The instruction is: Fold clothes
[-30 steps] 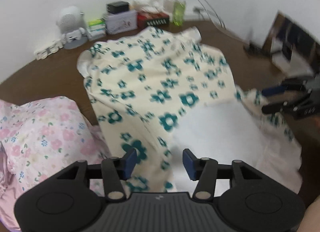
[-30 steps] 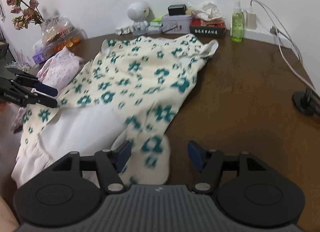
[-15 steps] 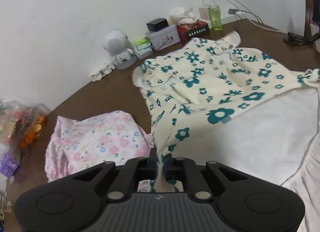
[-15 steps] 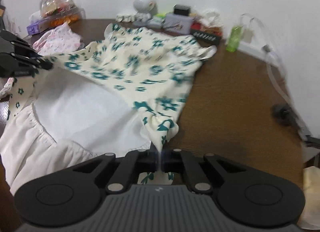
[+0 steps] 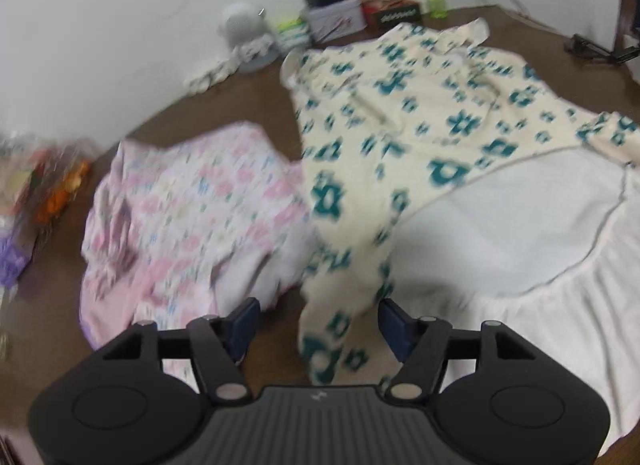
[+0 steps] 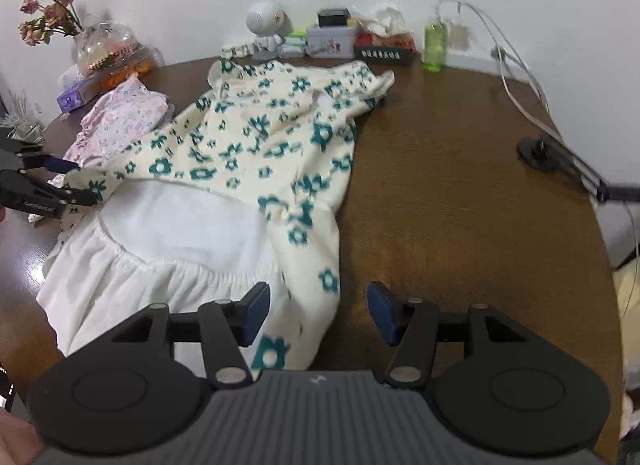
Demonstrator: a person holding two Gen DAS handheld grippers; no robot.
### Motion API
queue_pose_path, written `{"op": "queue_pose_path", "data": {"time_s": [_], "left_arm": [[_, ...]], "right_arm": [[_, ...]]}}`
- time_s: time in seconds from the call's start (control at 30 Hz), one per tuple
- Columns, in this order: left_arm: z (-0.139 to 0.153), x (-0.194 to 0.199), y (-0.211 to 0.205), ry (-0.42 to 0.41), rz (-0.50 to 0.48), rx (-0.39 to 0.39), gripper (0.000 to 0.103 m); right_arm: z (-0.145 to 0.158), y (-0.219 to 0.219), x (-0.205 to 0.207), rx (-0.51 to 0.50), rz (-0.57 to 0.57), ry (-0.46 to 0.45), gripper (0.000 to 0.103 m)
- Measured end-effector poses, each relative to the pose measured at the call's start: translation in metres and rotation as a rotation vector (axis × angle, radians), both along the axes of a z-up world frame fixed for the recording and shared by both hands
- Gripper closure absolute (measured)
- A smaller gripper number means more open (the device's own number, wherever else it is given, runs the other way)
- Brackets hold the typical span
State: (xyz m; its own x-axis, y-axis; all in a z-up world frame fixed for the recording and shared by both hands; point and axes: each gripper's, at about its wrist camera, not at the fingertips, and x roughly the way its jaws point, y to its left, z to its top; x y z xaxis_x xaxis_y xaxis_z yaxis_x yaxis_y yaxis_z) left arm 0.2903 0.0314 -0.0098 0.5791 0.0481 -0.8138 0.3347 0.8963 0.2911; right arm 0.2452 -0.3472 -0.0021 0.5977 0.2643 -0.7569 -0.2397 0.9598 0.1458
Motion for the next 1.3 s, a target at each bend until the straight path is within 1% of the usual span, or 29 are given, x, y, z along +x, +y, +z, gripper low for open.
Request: {"op": "queue_pose_path", "data": {"time_s": [0.07, 0.1, 0.13, 0.17, 0.2, 0.23, 0.27, 0.3, 0.4, 0.53, 0.6, 0.67, 0.73, 0.8, 0.83, 0.9, 0.93, 0.97, 1.0, 1.03, 1.1, 1.13, 1.2, 1.23, 1.27, 1.3], "left_arm": [[-0.007, -0.002, 0.008, 0.019, 0.026, -0.04, 0.039], [-0.007, -0.004, 0.012, 0.011, 0.038, -0.07, 0.039], [-0.007, -0.006, 0.015, 0.011, 0.045, -0.091, 0.041], [-0.007, -0.007, 0.018, 0.009, 0.051, -0.118, 0.048], [-0.008, -0.009, 0.02, 0.01, 0.059, -0.154, 0.057], [-0.008, -0.012, 0.021, 0.019, 0.056, -0.194, 0.081], [-0.008, -0.015, 0.021, 0.026, 0.05, -0.224, 0.099], [-0.008, -0.02, 0.017, 0.026, 0.037, -0.211, 0.099], [-0.006, -0.029, 0.007, 0.008, -0.032, -0.153, 0.099], [-0.002, -0.043, 0.01, 0.044, -0.086, -0.184, 0.099], [0.0, -0.048, 0.014, 0.044, -0.113, -0.183, 0.099], [0.001, -0.054, 0.016, 0.037, -0.109, -0.191, 0.095], [0.007, -0.062, 0.017, 0.004, -0.106, -0.211, 0.095], [0.018, -0.069, 0.014, -0.025, -0.126, -0.236, 0.096], [0.024, -0.071, 0.013, -0.028, -0.145, -0.263, 0.097], [0.033, -0.075, 0.011, 0.007, -0.186, -0.355, 0.096], [0.036, -0.076, 0.01, 0.03, -0.204, -0.398, 0.09], [0.036, -0.074, 0.009, 0.069, -0.211, -0.421, 0.072], [0.033, -0.072, 0.006, 0.096, -0.196, -0.413, 0.062], [0.03, -0.074, 0.004, 0.091, -0.184, -0.389, 0.055], [0.028, -0.079, 0.004, 0.066, -0.182, -0.343, 0.055], [0.028, -0.081, 0.006, 0.054, -0.177, -0.346, 0.055], [0.031, -0.086, 0.012, 0.029, -0.169, -0.366, 0.056], [0.032, -0.088, 0.014, 0.008, -0.166, -0.363, 0.059], [0.034, -0.091, 0.014, -0.015, -0.167, -0.36, 0.065], [0.037, -0.095, 0.012, -0.042, -0.187, -0.354, 0.068]], "right_arm": [[-0.011, 0.004, -0.001, 0.002, -0.012, 0.008, 0.048], [-0.015, 0.008, -0.002, 0.0, -0.017, 0.007, 0.048], [-0.017, 0.009, -0.004, 0.001, -0.023, 0.004, 0.048], [-0.018, 0.01, -0.005, 0.003, -0.029, 0.0, 0.05], [-0.019, 0.011, -0.007, 0.004, -0.035, -0.003, 0.057], [-0.021, 0.011, -0.008, 0.006, -0.042, -0.007, 0.071], [-0.022, 0.012, -0.01, 0.008, -0.048, -0.011, 0.08], [-0.023, 0.013, -0.011, 0.01, -0.054, -0.014, 0.092], [-0.024, 0.012, -0.018, 0.013, -0.061, -0.01, 0.098], [-0.02, 0.009, -0.037, 0.003, -0.055, 0.012, 0.099], [-0.019, 0.006, -0.048, 0.011, -0.05, 0.024, 0.099], [-0.016, 0.004, -0.058, 0.016, -0.049, 0.014, 0.099], [-0.013, 0.002, -0.068, 0.02, -0.052, -0.001, 0.099], [-0.008, 0.002, -0.074, 0.034, -0.049, -0.025, 0.099], [-0.004, 0.004, -0.077, 0.042, -0.038, -0.036, 0.099], [0.002, 0.007, -0.081, 0.06, 0.002, -0.046, 0.099], [0.004, 0.01, -0.082, 0.068, 0.031, -0.043, 0.097], [0.007, 0.012, -0.083, 0.076, 0.06, -0.04, 0.094], [0.006, 0.015, -0.084, 0.063, 0.063, -0.031, 0.086], [0.003, 0.016, -0.083, 0.034, 0.043, -0.025, 0.075], [0.004, 0.012, -0.087, 0.035, 0.017, -0.037, 0.074], [0.004, 0.01, -0.089, 0.039, 0.005, -0.044, 0.074], [0.013, 0.007, -0.097, 0.031, -0.025, -0.108, 0.074], [0.018, 0.007, -0.101, 0.014, -0.039, -0.149, 0.074], [0.018, 0.011, -0.1, -0.006, -0.03, -0.159, 0.074], [0.017, 0.015, -0.097, -0.026, -0.016, -0.162, 0.074]]}}
